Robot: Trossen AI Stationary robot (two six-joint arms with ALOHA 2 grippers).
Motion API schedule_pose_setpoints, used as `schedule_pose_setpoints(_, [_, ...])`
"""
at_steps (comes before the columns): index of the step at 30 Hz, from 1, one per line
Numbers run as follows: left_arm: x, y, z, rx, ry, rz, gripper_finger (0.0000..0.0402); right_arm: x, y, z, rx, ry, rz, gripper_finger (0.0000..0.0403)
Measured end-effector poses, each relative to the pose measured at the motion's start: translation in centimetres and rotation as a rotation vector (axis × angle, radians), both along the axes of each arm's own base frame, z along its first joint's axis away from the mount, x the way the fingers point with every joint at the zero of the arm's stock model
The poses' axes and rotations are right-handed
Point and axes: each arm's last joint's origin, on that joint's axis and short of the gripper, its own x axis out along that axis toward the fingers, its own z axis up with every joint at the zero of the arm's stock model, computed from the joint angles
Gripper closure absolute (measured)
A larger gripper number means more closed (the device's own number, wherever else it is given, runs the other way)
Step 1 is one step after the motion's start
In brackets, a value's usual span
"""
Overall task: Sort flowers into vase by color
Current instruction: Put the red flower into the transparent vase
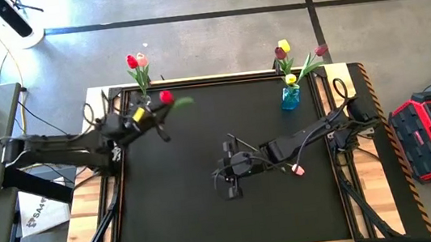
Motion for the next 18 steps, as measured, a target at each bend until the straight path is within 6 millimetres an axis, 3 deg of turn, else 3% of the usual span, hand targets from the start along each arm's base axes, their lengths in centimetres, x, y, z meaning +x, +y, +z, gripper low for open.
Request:
schedule_pose_setpoints(10, [-3.9,2.1,4.6,-0.017,0.063,0.225,0.0401,-0.2,-0.3,-0.3,-0.059,0.03,-0.064,0.0389])
schedule_pose_setpoints(18, [-5.4,2.9,6.6,0.05,0.073,0.327,0.0401,-0.1,-0.3,-0.5,-0.067,0.034,-0.06,0.0389])
